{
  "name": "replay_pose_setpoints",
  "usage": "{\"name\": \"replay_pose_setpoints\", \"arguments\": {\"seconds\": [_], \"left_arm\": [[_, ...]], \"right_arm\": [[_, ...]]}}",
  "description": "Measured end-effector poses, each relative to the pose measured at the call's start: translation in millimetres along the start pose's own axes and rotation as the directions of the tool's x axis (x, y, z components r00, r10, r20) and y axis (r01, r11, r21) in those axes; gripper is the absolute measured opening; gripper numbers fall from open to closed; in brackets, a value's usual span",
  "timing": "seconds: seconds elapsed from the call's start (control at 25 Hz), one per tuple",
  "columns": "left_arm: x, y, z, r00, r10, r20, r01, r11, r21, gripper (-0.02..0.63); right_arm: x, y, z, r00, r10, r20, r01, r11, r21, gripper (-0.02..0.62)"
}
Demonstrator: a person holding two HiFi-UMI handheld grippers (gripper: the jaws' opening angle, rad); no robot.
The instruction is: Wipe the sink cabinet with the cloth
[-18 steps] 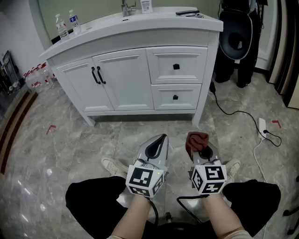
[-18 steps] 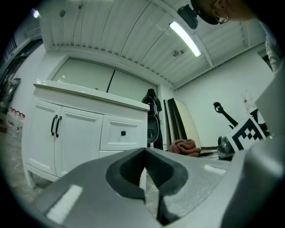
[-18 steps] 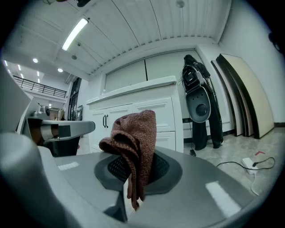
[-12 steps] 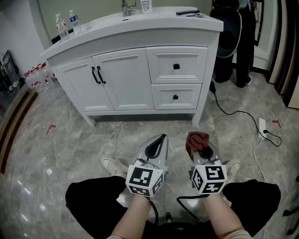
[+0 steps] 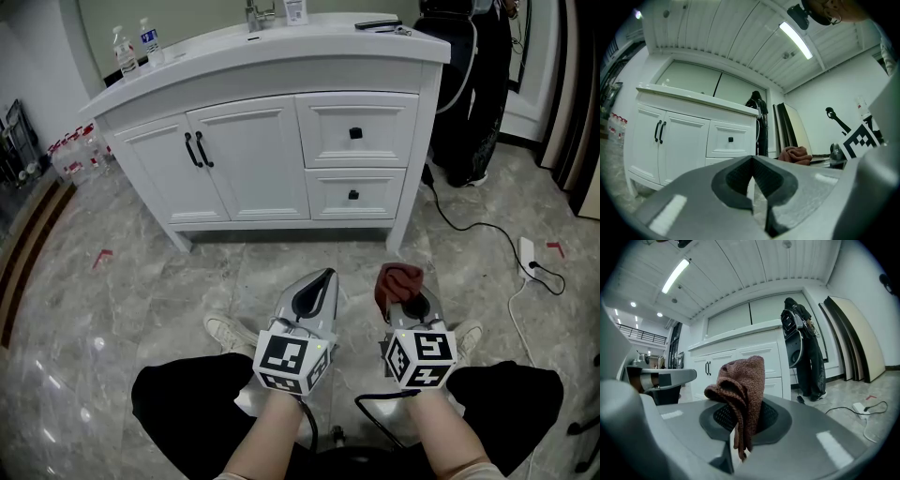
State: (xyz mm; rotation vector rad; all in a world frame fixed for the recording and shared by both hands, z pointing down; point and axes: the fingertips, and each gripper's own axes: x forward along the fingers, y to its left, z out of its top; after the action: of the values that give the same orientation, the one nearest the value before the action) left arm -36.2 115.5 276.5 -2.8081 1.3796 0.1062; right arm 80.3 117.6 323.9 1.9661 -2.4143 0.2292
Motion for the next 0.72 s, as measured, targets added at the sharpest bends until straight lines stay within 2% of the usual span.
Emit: {"name": "replay_pose_setpoints", "arguments": {"seconds": [0.36, 0.52, 0.72], "left_arm": [[23, 20, -7, 1.000, 0.025, 0.001, -0.025, 0.999, -0.025, 0.000], [44, 48, -21, 0.998, 0.067, -0.017, -0.068, 0.997, -0.038, 0.000], [69, 89, -22, 0.993, 0.121, -0.008, -0.121, 0.990, -0.072, 0.000]], "right_arm": [[33, -2, 1, 1.000, -0.004, -0.002, 0.004, 1.000, 0.021, 0.077], [66, -7, -3, 1.000, -0.001, -0.012, 0.001, 0.999, 0.051, 0.077], [109, -10, 1, 1.000, 0.020, -0.018, -0.019, 0.999, 0.037, 0.077]]}}
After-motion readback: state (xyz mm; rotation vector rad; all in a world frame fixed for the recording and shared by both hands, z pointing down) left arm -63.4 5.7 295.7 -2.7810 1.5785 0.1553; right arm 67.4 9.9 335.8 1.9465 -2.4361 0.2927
